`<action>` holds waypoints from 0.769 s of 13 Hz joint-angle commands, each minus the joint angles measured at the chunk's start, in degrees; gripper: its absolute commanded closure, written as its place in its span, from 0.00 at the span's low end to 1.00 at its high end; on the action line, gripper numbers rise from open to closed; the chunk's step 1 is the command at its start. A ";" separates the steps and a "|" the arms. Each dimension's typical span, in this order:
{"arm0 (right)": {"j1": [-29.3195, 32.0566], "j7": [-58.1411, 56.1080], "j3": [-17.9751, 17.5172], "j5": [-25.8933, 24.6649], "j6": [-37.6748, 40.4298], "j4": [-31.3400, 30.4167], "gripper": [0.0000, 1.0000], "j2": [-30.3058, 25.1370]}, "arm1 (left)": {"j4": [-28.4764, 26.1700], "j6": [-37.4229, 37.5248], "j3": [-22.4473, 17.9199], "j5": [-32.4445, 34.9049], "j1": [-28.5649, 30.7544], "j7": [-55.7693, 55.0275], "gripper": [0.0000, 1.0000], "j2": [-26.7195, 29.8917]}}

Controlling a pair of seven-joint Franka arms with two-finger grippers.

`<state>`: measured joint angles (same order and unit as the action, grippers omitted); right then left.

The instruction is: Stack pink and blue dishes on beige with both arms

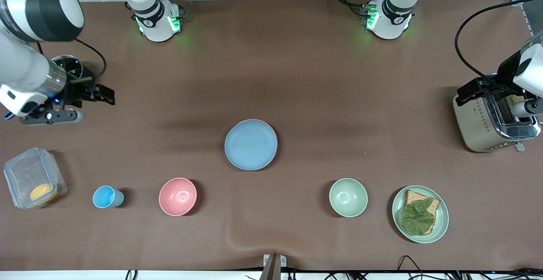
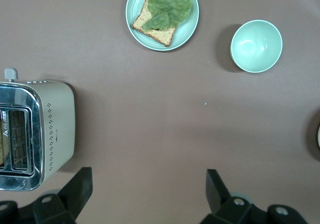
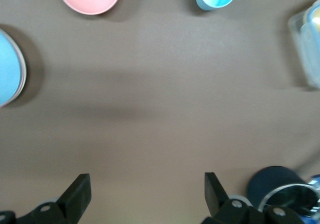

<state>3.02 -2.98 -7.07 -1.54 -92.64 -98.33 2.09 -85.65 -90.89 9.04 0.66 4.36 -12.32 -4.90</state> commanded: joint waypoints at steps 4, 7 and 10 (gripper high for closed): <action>0.32 -5.81 0.21 -1.63 8.53 11.05 0.00 0.19 | -0.05 2.46 0.36 -0.22 0.04 -0.16 0.00 0.77; 0.58 -2.23 0.30 -1.10 8.09 11.50 0.00 0.28 | 1.80 5.98 0.36 -0.13 0.21 -0.16 0.00 0.86; 0.50 2.45 0.21 -0.66 6.78 11.58 0.00 0.10 | 1.89 7.30 0.27 -0.39 0.21 -0.16 0.00 1.29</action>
<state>3.30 -2.54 -6.57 -2.17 -85.58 -88.02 1.84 -84.11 -85.37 9.17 0.66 4.35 -12.32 -4.53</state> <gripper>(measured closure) 0.000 0.000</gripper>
